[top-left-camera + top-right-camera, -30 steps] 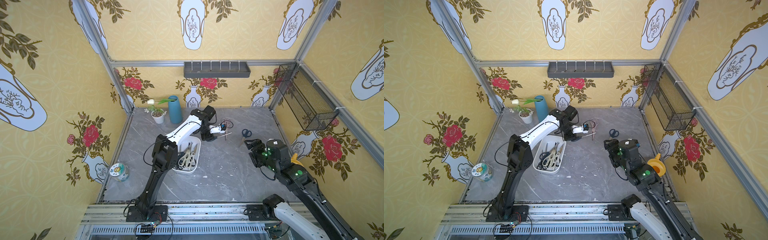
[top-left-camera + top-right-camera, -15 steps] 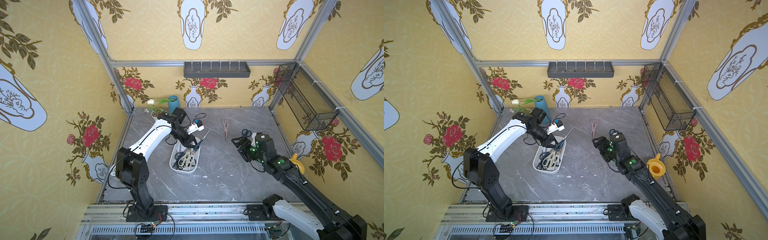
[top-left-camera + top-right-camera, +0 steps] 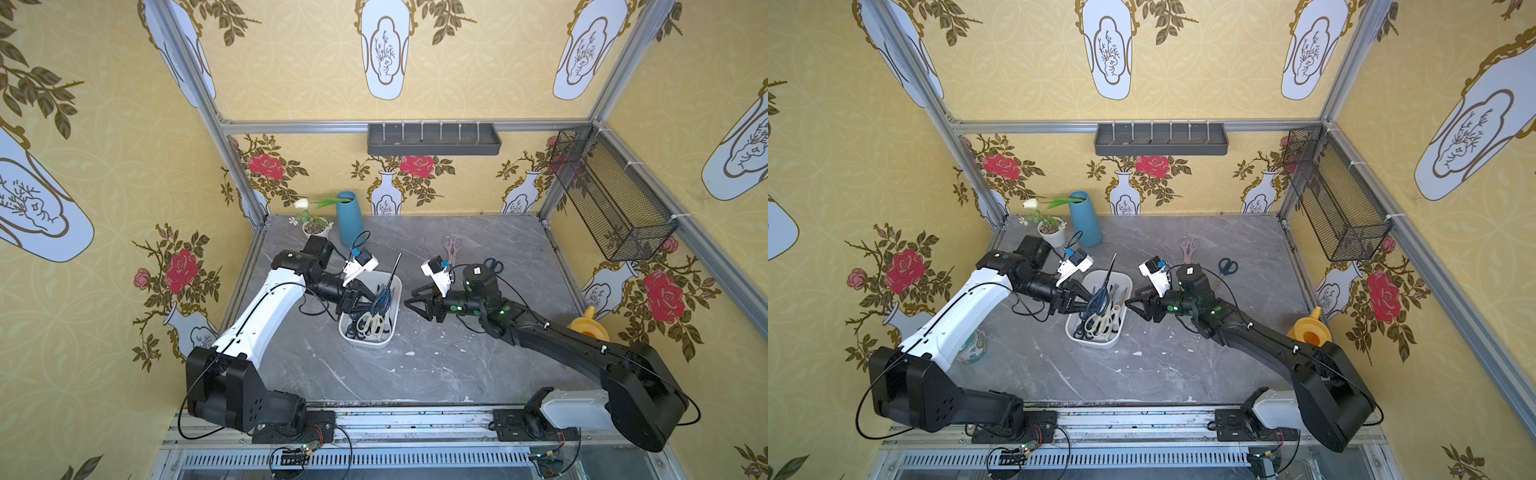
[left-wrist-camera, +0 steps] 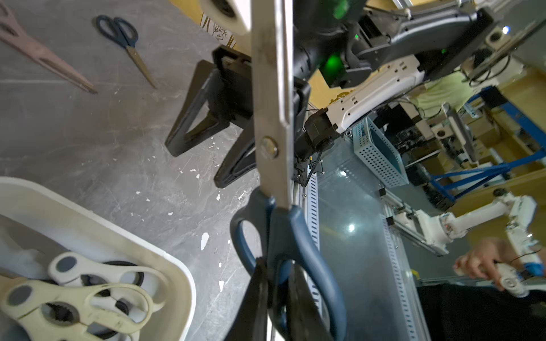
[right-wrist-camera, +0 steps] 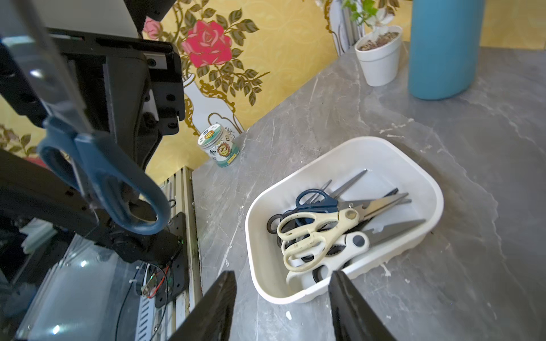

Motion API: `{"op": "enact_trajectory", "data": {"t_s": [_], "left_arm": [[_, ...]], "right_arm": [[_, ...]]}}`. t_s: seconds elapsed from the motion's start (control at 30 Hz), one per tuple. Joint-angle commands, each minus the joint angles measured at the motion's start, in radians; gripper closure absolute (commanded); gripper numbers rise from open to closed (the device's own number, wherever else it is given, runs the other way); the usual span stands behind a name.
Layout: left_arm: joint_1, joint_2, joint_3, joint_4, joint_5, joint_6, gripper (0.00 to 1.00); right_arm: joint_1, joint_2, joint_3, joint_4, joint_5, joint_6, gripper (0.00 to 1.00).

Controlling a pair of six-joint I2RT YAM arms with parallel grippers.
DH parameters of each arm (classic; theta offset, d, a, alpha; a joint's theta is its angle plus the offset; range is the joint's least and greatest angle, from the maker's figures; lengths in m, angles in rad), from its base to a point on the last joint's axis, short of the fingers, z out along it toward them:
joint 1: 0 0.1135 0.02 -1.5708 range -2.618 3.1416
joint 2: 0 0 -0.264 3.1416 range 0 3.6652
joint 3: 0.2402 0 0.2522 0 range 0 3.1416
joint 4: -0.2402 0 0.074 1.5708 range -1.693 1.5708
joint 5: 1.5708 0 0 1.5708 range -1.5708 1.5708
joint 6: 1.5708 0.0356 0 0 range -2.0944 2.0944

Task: Put the scissors into the storage box
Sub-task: Place the scissors in the storage box.

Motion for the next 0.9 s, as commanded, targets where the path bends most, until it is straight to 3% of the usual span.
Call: {"op": "enact_trajectory", "data": {"t_s": [0.0, 0.13, 0.4, 0.57, 0.73, 0.8, 0.87], "left_arm": [[0.006, -0.024, -0.036, 0.106, 0.024, 0.138, 0.87], [0.01, -0.009, -0.039, 0.089, 0.086, 0.222, 0.88], [0.01, 0.018, -0.021, -0.076, 0.136, 0.499, 0.89], [0.009, 0.047, 0.002, -0.083, 0.123, 0.508, 0.89], [0.01, 0.058, 0.003, -0.069, 0.122, 0.503, 0.9], [0.009, 0.057, 0.0, -0.054, 0.125, 0.491, 0.89], [0.008, 0.058, -0.002, -0.034, 0.116, 0.469, 0.78]], "right_arm": [[0.007, 0.046, 0.071, 0.032, -0.183, -0.132, 0.44], [0.033, 0.085, 0.121, 0.012, -0.255, -0.141, 0.48], [0.068, 0.12, 0.174, -0.049, -0.22, -0.213, 0.58], [0.076, 0.129, 0.198, -0.066, -0.261, -0.215, 0.7], [0.087, 0.136, 0.206, -0.037, -0.278, -0.192, 0.7], [0.089, 0.142, 0.211, -0.015, -0.282, -0.179, 0.79], [0.088, 0.146, 0.215, -0.003, -0.283, -0.179, 0.92]]}}
